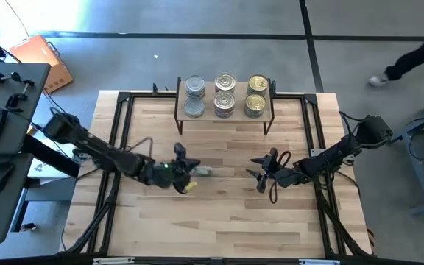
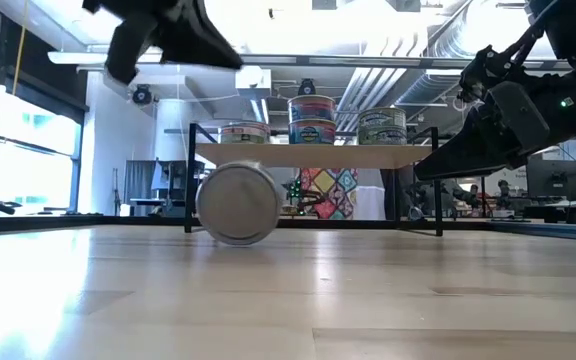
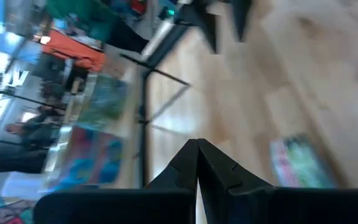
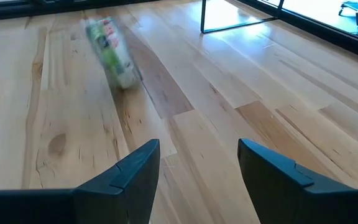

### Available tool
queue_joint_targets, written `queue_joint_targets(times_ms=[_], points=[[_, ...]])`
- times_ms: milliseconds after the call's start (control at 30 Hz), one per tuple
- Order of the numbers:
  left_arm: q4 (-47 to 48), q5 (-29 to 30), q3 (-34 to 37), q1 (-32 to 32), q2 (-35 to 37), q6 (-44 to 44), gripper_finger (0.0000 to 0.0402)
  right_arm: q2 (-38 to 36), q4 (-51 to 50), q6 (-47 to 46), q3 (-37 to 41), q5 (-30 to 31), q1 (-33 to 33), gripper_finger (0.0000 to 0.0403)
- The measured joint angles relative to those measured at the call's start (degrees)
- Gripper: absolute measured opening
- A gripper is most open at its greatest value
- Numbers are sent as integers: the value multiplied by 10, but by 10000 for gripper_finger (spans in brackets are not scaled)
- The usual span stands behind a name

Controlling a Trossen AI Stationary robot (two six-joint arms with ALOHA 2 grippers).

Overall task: Stack canned seafood by type on shelf
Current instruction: Stack the green white tuna can on top of the other green white tuna can on the shelf

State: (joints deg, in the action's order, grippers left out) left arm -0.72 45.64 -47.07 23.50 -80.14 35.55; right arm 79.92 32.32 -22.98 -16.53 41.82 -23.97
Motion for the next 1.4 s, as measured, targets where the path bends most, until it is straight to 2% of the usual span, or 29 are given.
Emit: queue_joint_targets(times_ms=[100,267,500,667,867,967,1067,1167,1300,1400], points=[[-1,-23,0,-22,40,20,1,0,-3,0,0,0,0,209],[41,-146,0,-53,58,-40,1,0,-4,0,0,0,0,209],[103,-177,5,-71,33,-196,8,0,1,10,0,-27,0,209],[81,-227,5,-69,32,-239,69,0,2,10,0,-28,0,209],[57,-260,5,-93,12,-303,190,0,3,10,0,-28,0,209],[28,-265,5,-113,-10,-299,252,0,2,10,0,-28,0,209],[-11,-274,5,-132,-41,-290,297,0,1,10,0,-28,0,209],[-42,-279,5,-147,-73,-295,318,0,0,10,0,-28,0,209],[-53,-320,5,-165,-117,-309,322,0,-1,10,0,-28,0,209],[-66,-329,5,-172,-144,-309,322,0,-1,10,0,-28,0,209]])
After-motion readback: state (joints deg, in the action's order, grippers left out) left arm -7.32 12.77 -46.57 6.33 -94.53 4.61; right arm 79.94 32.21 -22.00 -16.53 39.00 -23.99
